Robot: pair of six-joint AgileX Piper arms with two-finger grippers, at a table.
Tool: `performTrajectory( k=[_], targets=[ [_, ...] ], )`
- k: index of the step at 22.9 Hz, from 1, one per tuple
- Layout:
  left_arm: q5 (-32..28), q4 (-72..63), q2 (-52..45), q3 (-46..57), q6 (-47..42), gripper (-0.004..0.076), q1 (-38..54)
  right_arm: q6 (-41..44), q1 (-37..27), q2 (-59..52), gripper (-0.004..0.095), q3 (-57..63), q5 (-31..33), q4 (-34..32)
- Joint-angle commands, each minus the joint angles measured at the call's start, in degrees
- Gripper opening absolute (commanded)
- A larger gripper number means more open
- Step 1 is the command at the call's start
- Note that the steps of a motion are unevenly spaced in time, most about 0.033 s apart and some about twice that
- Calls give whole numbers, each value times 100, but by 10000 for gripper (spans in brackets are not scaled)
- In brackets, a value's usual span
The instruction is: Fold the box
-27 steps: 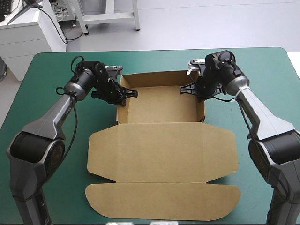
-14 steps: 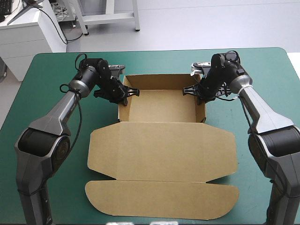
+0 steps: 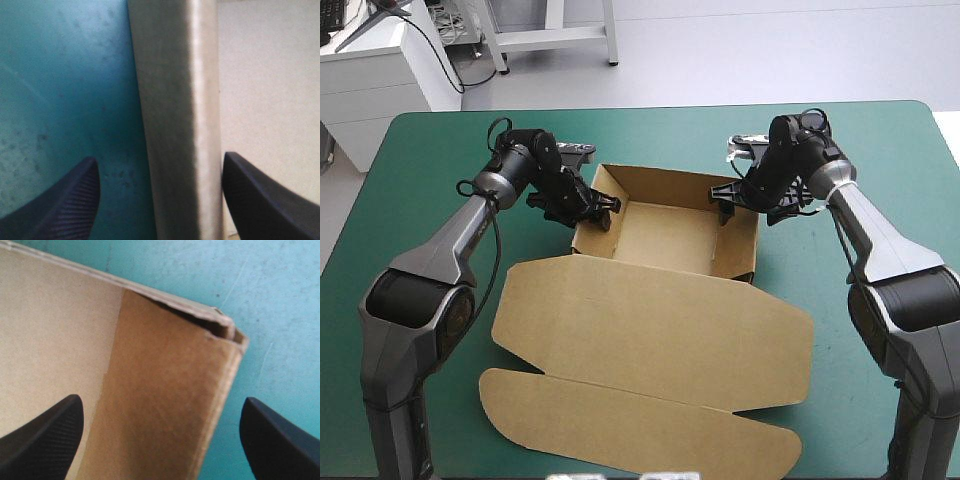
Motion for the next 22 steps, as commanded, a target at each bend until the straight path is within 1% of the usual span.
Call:
performTrajectory(
  k=[1,3,6,8,10,11,12,13,14,15,18,22],
  targets=[
    [-42,24,-341,-372,2,527,-1,142,-52,-320,794,-194,-47,5],
    [36,80,-341,-610,2,526,-1,189,-52,-330,793,-335,13,5],
    [431,124,-352,-1569,2,526,-1,275,-52,-572,793,-780,73,-114],
    [675,114,-352,-1994,42,526,-1,347,-52,-784,793,-931,73,-148],
    [714,-12,-403,-2459,8,520,-1,347,-52,-1134,793,-949,73,-194],
    [714,-217,-488,-2598,-35,497,-1,347,-52,-1323,793,-883,73,-232],
    [714,-454,-591,-2621,-32,417,-1,369,-52,-1571,793,-811,73,-287],
    [714,-548,-685,-2610,-32,290,-1,382,-52,-1779,793,-733,73,-315],
    [714,-548,-752,-2597,-21,127,-1,382,-52,-2013,793,-602,73,-364],
    [714,-548,-836,-2587,55,-6,-1,382,-52,-2184,793,-469,73,-413],
    [714,-627,-1233,-2529,95,-8,-1,382,-52,-2785,793,221,73,-460],
    [714,-465,-1820,-2146,422,-8,-1,412,-52,-3139,793,804,73,-447]
  ],
)
